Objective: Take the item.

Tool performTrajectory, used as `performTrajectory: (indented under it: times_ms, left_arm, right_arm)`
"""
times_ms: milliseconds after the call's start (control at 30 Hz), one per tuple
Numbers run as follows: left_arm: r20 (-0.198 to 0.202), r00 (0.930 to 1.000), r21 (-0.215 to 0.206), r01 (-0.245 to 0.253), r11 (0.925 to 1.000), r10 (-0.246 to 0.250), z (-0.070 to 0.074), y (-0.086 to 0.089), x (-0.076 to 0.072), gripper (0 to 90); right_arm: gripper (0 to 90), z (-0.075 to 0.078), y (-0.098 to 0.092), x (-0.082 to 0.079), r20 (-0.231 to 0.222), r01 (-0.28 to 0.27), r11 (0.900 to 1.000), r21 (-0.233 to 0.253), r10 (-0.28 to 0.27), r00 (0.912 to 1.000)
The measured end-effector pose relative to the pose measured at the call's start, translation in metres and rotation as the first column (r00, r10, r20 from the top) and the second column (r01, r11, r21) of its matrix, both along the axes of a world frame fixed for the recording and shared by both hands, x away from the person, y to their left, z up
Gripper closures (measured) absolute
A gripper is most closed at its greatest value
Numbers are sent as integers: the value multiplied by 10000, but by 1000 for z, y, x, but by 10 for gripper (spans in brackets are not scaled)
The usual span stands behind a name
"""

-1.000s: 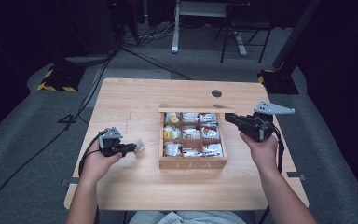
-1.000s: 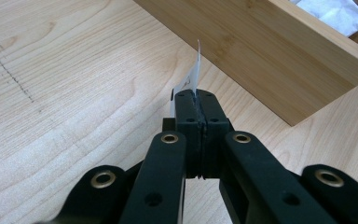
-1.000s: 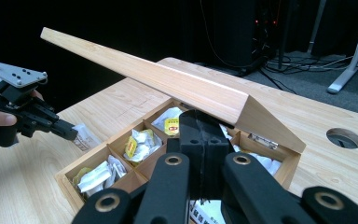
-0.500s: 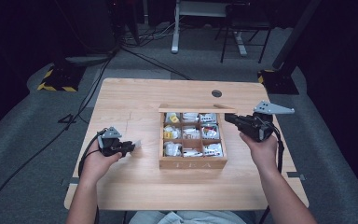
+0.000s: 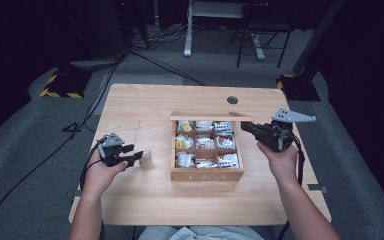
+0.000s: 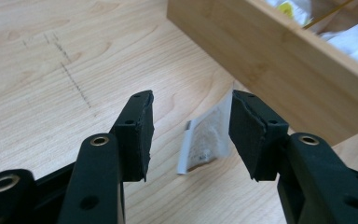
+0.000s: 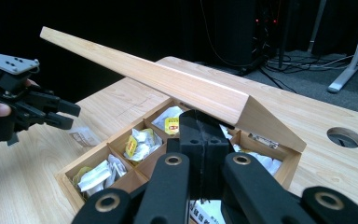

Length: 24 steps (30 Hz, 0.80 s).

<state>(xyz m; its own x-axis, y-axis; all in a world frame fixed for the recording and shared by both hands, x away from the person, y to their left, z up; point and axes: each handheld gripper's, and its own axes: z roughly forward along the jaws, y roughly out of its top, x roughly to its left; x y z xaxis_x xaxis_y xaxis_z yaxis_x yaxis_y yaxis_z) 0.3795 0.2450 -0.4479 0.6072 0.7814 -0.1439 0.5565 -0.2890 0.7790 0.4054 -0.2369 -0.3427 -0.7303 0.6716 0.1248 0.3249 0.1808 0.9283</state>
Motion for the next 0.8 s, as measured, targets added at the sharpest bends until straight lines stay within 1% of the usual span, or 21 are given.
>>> performTrajectory:
  times_ms: [67, 200, 233, 267, 333, 367, 400, 433, 600, 633, 667, 700, 800]
  left_arm:
    - [89, 9999, -39, 98, 9999, -98, 4, -2, -3, 503]
    - [92, 9997, -30, 227, 9997, -227, 10, -5, -8, 499]
    - [175, 9993, -50, 319, 9995, -318, 12, -8, -11, 499]
    - [156, 9992, -51, 378, 9993, -377, 13, -10, -13, 498]
    - [147, 9985, -47, 534, 9986, -533, 14, -13, -17, 498]
    - [147, 9985, -47, 534, 9986, -533, 14, -13, -17, 497]
    - [174, 9972, -29, 728, 9973, -728, 15, -17, -22, 495]
    - [194, 9965, -59, 814, 9967, -813, 15, -19, -25, 495]
    - [250, 9937, -148, 1100, 9938, -1096, 16, -26, -36, 493]
    - [250, 9937, -148, 1100, 9938, -1096, 16, -26, -36, 492]
    - [294, 9908, -98, 1327, 9911, -1324, 16, -28, -40, 491]
    - [285, 9900, -148, 1384, 9903, -1380, 16, -30, -42, 489]
    - [279, 9885, -128, 1491, 9887, -1487, 15, -32, -46, 483]
  right_arm:
    - [899, 0, 0, 0, 2, 3, 10000, 3, -3, 10000]
    - [899, 0, 0, 0, 0, 7, 10000, -10, -7, 10000]
    - [899, 0, 0, 0, -6, 6, 10000, -9, -6, 10000]
    - [899, 0, 0, 0, -6, 5, 10000, -11, -5, 10000]
    - [899, 0, 0, 0, -17, -3, 10000, -8, 3, 10000]
    - [899, 0, 0, 0, -14, -7, 10000, -12, 7, 10000]
    - [899, 0, 0, 1, -21, -30, 10000, 1, 30, 10000]
    - [899, 0, 0, 1, -21, -43, 10000, 20, 43, 10000]
    - [899, 0, -1, 1, -34, -55, 10000, 5, 55, 10000]
    - [899, 0, -1, 1, -34, -55, 10000, 5, 55, 10000]
    - [899, 0, -1, 1, -58, -74, 10000, -15, 74, 10000]
    - [899, 1, -1, 1, -60, -65, 10000, -25, 65, 10000]
    - [899, 1, -1, 1, -67, -73, 10000, -20, 73, 10000]
